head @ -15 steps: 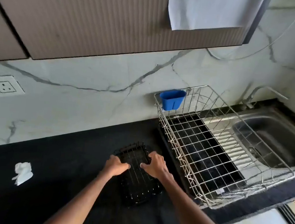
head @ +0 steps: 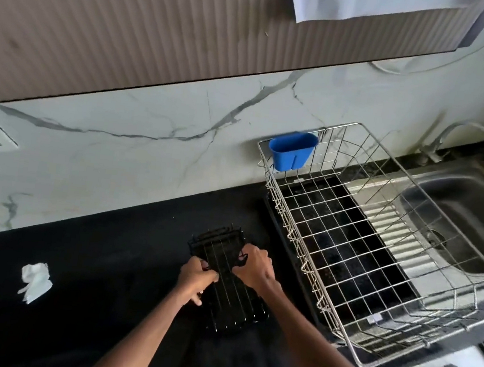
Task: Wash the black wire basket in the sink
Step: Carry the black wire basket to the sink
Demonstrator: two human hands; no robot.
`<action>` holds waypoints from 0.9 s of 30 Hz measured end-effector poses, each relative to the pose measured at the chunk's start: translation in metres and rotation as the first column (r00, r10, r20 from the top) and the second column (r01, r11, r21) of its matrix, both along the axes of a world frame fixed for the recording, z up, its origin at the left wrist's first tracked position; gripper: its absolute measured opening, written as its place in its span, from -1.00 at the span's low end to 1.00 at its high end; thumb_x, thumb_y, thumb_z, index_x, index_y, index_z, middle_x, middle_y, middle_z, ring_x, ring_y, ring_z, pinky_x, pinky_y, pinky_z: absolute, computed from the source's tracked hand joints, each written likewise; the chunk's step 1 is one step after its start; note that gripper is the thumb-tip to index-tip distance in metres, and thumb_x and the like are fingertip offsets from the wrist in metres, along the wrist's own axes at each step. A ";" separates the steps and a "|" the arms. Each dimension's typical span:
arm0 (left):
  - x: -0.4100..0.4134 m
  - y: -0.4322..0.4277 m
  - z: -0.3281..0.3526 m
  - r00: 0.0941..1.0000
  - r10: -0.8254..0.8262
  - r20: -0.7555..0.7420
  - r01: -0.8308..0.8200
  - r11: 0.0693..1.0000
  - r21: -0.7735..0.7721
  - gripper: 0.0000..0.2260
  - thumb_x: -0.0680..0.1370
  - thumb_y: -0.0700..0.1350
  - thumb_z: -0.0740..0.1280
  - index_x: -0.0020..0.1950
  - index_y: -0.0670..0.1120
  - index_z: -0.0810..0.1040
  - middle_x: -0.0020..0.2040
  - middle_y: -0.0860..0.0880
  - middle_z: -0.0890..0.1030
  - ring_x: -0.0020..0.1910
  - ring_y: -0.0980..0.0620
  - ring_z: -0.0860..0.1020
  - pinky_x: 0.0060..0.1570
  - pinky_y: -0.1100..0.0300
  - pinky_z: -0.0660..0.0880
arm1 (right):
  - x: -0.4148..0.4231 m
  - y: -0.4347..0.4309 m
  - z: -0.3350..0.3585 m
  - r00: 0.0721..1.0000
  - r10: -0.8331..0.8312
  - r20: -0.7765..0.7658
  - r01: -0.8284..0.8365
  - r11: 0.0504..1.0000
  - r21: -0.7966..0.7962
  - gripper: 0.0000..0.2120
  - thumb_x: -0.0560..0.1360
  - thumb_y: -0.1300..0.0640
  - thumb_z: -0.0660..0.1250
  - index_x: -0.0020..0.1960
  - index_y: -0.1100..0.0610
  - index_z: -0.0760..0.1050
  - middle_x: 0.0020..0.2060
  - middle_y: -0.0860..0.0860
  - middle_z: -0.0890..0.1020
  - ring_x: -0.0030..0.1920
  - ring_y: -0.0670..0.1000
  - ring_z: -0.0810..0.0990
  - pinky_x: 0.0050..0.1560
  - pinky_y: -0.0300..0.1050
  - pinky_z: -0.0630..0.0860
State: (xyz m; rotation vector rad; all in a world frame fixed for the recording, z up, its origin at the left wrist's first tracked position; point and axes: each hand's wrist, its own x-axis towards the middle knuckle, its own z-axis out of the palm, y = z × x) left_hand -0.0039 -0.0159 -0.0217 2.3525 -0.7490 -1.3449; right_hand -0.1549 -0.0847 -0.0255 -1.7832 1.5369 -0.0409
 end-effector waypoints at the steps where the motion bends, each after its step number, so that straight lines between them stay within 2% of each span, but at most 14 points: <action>1: 0.001 0.001 0.002 1.000 0.008 0.010 -0.007 1.000 -0.019 -0.67 0.50 -0.20 0.50 0.17 -0.08 0.45 0.11 -0.13 0.52 -0.02 -0.11 0.61 -0.29 -0.16 0.70 | -0.001 0.001 0.003 1.000 -0.008 0.011 0.008 1.000 -0.017 -0.69 0.40 0.09 0.48 0.12 0.06 0.55 0.03 0.01 0.63 0.00 0.09 0.64 -0.04 -0.04 0.63; 5: 0.004 0.011 0.015 0.998 0.012 0.068 -0.002 0.989 -0.146 -0.62 0.47 -0.15 0.57 0.17 -0.04 0.48 0.11 -0.07 0.55 -0.04 -0.05 0.63 -0.28 -0.04 0.71 | -0.006 0.011 0.020 0.998 -0.018 0.055 0.025 0.990 -0.137 -0.71 0.40 0.10 0.47 0.10 0.04 0.53 0.00 -0.01 0.61 -0.03 0.09 0.62 -0.18 -0.11 0.49; 7: 0.004 0.021 0.023 0.995 0.020 0.097 0.002 0.975 -0.221 -0.61 0.45 -0.11 0.60 0.16 -0.04 0.50 0.10 -0.03 0.55 -0.08 -0.01 0.63 -0.20 -0.04 0.71 | -0.010 0.022 0.033 0.996 -0.022 0.081 0.037 0.980 -0.195 -0.73 0.40 0.13 0.46 0.07 0.03 0.52 -0.05 -0.03 0.62 -0.07 0.06 0.62 -0.22 -0.13 0.47; 11: -0.001 0.048 0.046 0.991 0.035 0.127 0.016 0.924 -0.382 -0.59 0.41 -0.07 0.64 0.15 -0.03 0.53 0.11 0.00 0.60 0.00 -0.03 0.67 -0.01 -0.06 0.70 | -0.018 0.050 0.065 0.991 -0.016 0.131 0.058 0.942 -0.330 -0.76 0.39 0.11 0.47 0.01 -0.02 0.51 -0.13 -0.08 0.64 -0.13 0.01 0.64 -0.28 -0.15 0.47; 13: -0.006 0.066 0.062 0.985 0.027 0.171 0.054 0.890 -0.453 -0.60 0.42 -0.05 0.64 0.12 -0.02 0.52 0.12 0.03 0.62 0.01 0.02 0.66 0.01 0.11 0.64 | -0.024 0.067 0.084 0.986 -0.003 0.167 0.071 0.914 -0.399 -0.73 0.38 0.09 0.50 0.04 -0.03 0.54 -0.08 -0.10 0.67 -0.14 -0.04 0.63 -0.29 -0.17 0.50; 16: -0.018 0.103 0.098 0.969 0.026 0.248 0.120 0.822 -0.556 -0.61 0.44 -0.06 0.63 0.15 -0.06 0.53 0.06 0.10 0.56 -0.14 0.27 0.54 -0.20 0.50 0.38 | -0.038 0.103 0.117 0.971 0.007 0.240 0.112 0.870 -0.480 -0.66 0.36 0.05 0.52 0.12 -0.02 0.56 -0.01 -0.10 0.69 -0.18 -0.10 0.62 -0.22 -0.13 0.60; 17: -0.022 0.115 0.108 0.964 0.040 0.264 0.131 0.790 -0.599 -0.59 0.44 -0.06 0.63 0.17 -0.08 0.54 0.04 0.12 0.55 -0.17 0.34 0.49 -0.25 0.54 0.34 | -0.044 0.115 0.128 0.964 0.009 0.265 0.130 0.855 -0.502 -0.63 0.37 0.05 0.52 0.14 -0.01 0.56 0.00 -0.10 0.70 -0.26 -0.16 0.60 -0.27 -0.18 0.57; 19: -0.031 0.134 0.131 0.949 0.063 0.310 0.173 0.716 -0.676 -0.57 0.42 -0.06 0.64 0.20 -0.09 0.56 0.03 0.15 0.56 -0.15 0.34 0.48 -0.24 0.57 0.34 | -0.056 0.136 0.150 0.946 0.025 0.323 0.160 0.832 -0.531 -0.61 0.39 0.07 0.53 0.18 0.03 0.57 0.01 -0.06 0.70 -0.44 -0.25 0.50 -0.43 -0.40 0.41; 20: -0.036 0.142 0.143 0.940 0.069 0.334 0.202 0.677 -0.708 -0.57 0.42 -0.06 0.64 0.19 -0.09 0.57 0.03 0.16 0.57 -0.15 0.34 0.49 -0.23 0.57 0.35 | -0.063 0.147 0.162 0.934 0.036 0.356 0.176 0.820 -0.545 -0.60 0.40 0.10 0.53 0.20 0.07 0.57 0.04 -0.03 0.70 -0.44 -0.28 0.50 -0.43 -0.43 0.41; 22: -0.047 0.157 0.163 0.933 0.073 0.352 0.239 0.604 -0.760 -0.59 0.41 -0.05 0.64 0.15 -0.07 0.57 0.03 0.17 0.58 -0.17 0.31 0.52 -0.12 0.49 0.44 | -0.079 0.167 0.186 0.916 0.043 0.400 0.214 0.791 -0.574 -0.55 0.41 0.13 0.55 0.27 0.13 0.57 0.13 0.02 0.69 -0.24 -0.32 0.54 -0.21 -0.51 0.48; 24: -0.059 0.165 0.182 0.931 0.063 0.359 0.272 0.534 -0.800 -0.60 0.41 -0.04 0.64 0.14 -0.05 0.55 0.02 0.16 0.60 -0.08 0.18 0.57 0.02 0.24 0.54 | -0.094 0.181 0.208 0.908 0.024 0.419 0.254 0.762 -0.596 -0.49 0.41 0.11 0.57 0.32 0.13 0.55 0.21 0.00 0.66 -0.02 -0.22 0.58 0.04 -0.46 0.49; 25: -0.066 0.169 0.192 0.929 0.055 0.367 0.292 0.500 -0.815 -0.60 0.41 -0.04 0.64 0.13 -0.06 0.55 0.02 0.15 0.61 -0.04 0.14 0.59 0.04 0.20 0.55 | -0.103 0.187 0.218 0.903 0.017 0.429 0.272 0.750 -0.603 -0.47 0.41 0.09 0.58 0.33 0.13 0.54 0.25 -0.01 0.65 0.06 -0.18 0.59 0.11 -0.44 0.47; 27: -0.083 0.171 0.207 0.924 0.038 0.381 0.326 0.445 -0.834 -0.60 0.42 -0.05 0.64 0.13 -0.07 0.54 0.02 0.12 0.62 -0.05 0.18 0.61 0.01 0.27 0.57 | -0.125 0.197 0.234 0.892 0.012 0.452 0.304 0.725 -0.618 -0.45 0.40 0.07 0.59 0.34 0.12 0.54 0.29 0.00 0.62 0.18 -0.14 0.59 0.24 -0.33 0.48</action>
